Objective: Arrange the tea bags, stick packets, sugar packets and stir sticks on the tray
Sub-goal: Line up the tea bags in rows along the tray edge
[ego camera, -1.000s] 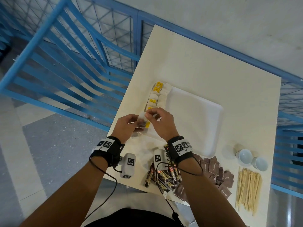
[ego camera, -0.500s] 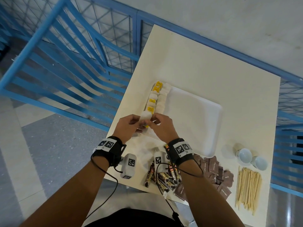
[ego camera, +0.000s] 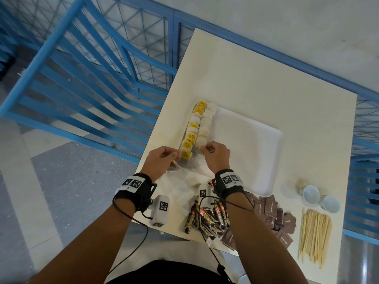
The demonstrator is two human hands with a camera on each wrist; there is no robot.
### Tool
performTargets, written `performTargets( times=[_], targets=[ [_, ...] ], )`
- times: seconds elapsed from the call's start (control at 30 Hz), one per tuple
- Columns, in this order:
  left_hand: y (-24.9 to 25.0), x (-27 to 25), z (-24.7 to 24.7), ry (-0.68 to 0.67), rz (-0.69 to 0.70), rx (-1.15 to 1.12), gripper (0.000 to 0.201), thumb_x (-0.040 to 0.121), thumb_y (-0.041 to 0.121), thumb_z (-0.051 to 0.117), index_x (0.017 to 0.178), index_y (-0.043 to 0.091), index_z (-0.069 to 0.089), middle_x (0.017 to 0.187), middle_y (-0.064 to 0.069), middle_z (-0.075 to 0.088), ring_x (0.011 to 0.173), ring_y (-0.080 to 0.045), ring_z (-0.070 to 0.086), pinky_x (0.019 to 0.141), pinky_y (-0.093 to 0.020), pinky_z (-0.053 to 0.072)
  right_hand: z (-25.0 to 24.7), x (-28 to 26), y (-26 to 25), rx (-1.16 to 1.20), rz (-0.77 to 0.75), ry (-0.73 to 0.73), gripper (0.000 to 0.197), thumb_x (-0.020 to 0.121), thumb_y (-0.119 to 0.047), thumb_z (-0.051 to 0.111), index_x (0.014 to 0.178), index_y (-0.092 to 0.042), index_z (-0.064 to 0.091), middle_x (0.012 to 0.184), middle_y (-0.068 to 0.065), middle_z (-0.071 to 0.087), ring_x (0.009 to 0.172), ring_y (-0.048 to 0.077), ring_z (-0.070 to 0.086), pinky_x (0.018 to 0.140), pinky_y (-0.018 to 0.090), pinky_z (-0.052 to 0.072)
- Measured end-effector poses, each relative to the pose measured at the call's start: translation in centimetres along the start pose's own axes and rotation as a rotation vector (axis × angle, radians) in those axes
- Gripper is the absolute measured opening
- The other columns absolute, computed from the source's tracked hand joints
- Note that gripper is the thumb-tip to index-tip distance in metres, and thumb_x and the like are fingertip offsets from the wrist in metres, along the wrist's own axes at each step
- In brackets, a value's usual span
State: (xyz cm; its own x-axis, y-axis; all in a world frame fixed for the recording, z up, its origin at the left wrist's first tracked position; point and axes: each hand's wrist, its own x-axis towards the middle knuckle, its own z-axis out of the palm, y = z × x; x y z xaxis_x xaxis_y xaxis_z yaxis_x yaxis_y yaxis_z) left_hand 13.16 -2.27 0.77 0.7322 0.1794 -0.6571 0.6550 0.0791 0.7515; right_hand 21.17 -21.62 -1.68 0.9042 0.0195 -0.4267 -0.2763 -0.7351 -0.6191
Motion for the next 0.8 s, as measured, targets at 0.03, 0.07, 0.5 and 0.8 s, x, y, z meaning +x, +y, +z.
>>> performTargets(
  times=[0.03,0.07,0.5,0.8],
  targets=[
    [0.0,0.0,-0.1,0.001,0.001,0.007,0.014,0.1,0.004,0.059,0.109,0.0,0.069,0.096,-0.017,0.074,0.064,-0.018,0.065,0.047,-0.012,0.044,0.1,0.0,-0.1,-0.004,0.006,0.009,0.016,0.09,-0.03,0.072,0.091,-0.014,0.074,0.077,-0.007,0.066,0.079,0.016,0.06,0.075,0.022,0.039],
    [0.0,0.0,-0.1,0.001,0.003,0.014,0.014,0.1,0.004,0.059,0.109,0.0,0.069,0.097,-0.017,0.075,0.065,-0.019,0.065,0.048,-0.011,0.044,0.2,0.1,-0.2,-0.007,0.016,0.019,0.016,0.089,-0.03,0.073,0.092,-0.014,0.073,0.076,-0.008,0.065,0.079,0.016,0.06,0.076,0.023,0.039],
    [-0.7,-0.7,0.1,-0.068,0.057,0.136,0.008,0.098,0.008,0.062,0.101,0.01,0.069,0.087,-0.007,0.075,0.067,-0.019,0.065,0.046,-0.01,0.04,-1.6,-2.3,0.8,0.174,-0.004,0.058,0.007,0.088,-0.024,0.07,0.096,-0.026,0.071,0.083,-0.009,0.072,0.079,0.011,0.069,0.08,0.036,0.06],
    [-3.9,-2.0,1.9,-0.259,0.274,0.486,0.015,0.088,0.016,0.077,0.103,0.018,0.076,0.097,0.003,0.073,0.078,-0.009,0.067,0.076,-0.02,0.052,-1.8,-9.9,4.0,0.213,0.025,0.044,0.015,0.09,-0.011,0.066,0.095,-0.022,0.073,0.084,-0.006,0.074,0.069,0.003,0.067,0.062,0.011,0.049]
  ],
)
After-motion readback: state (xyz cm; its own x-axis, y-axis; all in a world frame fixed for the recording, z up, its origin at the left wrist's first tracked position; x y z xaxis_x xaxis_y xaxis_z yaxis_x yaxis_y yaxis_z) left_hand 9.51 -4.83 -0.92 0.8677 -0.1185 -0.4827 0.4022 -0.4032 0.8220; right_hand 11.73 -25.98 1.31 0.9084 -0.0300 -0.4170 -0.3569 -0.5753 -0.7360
